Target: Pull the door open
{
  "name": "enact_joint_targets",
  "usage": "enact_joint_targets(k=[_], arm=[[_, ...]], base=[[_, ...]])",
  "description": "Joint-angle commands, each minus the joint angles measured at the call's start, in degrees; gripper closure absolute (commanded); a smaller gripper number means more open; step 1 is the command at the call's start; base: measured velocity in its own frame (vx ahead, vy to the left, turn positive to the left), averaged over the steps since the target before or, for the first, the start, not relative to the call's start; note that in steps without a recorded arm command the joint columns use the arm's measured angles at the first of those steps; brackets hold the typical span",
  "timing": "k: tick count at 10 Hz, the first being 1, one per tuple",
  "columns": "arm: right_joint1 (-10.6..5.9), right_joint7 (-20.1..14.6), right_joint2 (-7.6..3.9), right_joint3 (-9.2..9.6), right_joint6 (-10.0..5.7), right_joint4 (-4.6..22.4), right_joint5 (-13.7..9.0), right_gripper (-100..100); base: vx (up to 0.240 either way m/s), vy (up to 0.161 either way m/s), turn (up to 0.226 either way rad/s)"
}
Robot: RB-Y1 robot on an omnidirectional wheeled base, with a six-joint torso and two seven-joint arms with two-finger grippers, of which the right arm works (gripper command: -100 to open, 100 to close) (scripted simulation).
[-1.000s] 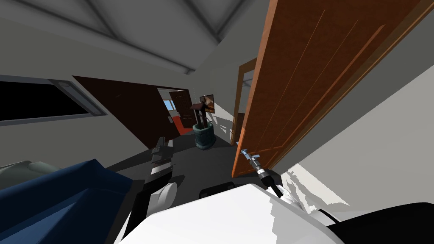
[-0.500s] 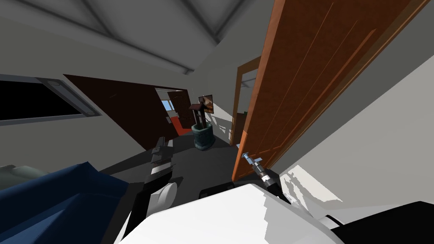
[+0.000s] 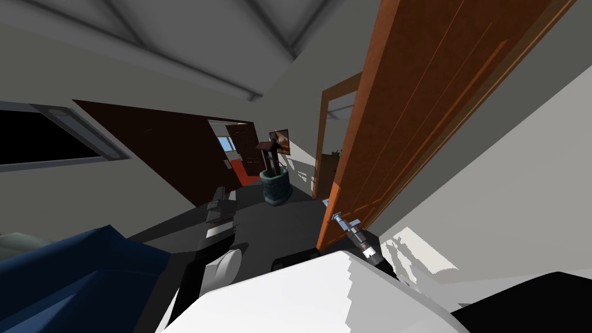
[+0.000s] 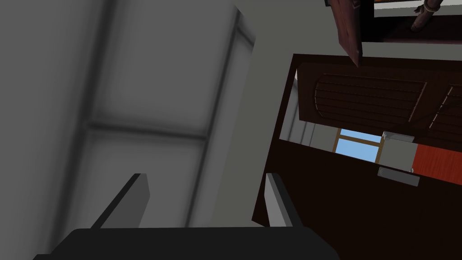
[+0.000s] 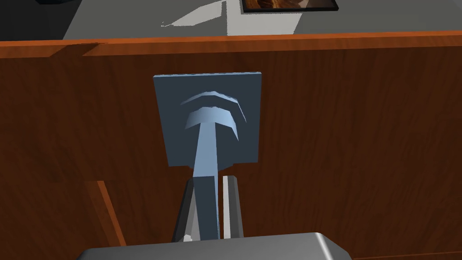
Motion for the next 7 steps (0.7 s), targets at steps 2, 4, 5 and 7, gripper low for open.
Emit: enact_joint_targets(k=[2, 4, 5, 7], arm=[[2.68, -0.48, -0.75, 1.06, -3.39, 0.00, 0.87, 100], [3.75, -0.69, -1.09, 1.55, -5.19, 0.23, 1.27, 100], [3.75, -0.69, -1.09, 1.55, -5.19, 0.23, 1.27, 100], [4.74, -0.89, -1.39, 2.00, -6.85, 0.45, 1.64, 100]], base=[[0.017, -0.034, -0.047], [-0.006, -0.010, 0.008], [0.000, 0.000, 0.000], [0.000, 0.000, 0.000]])
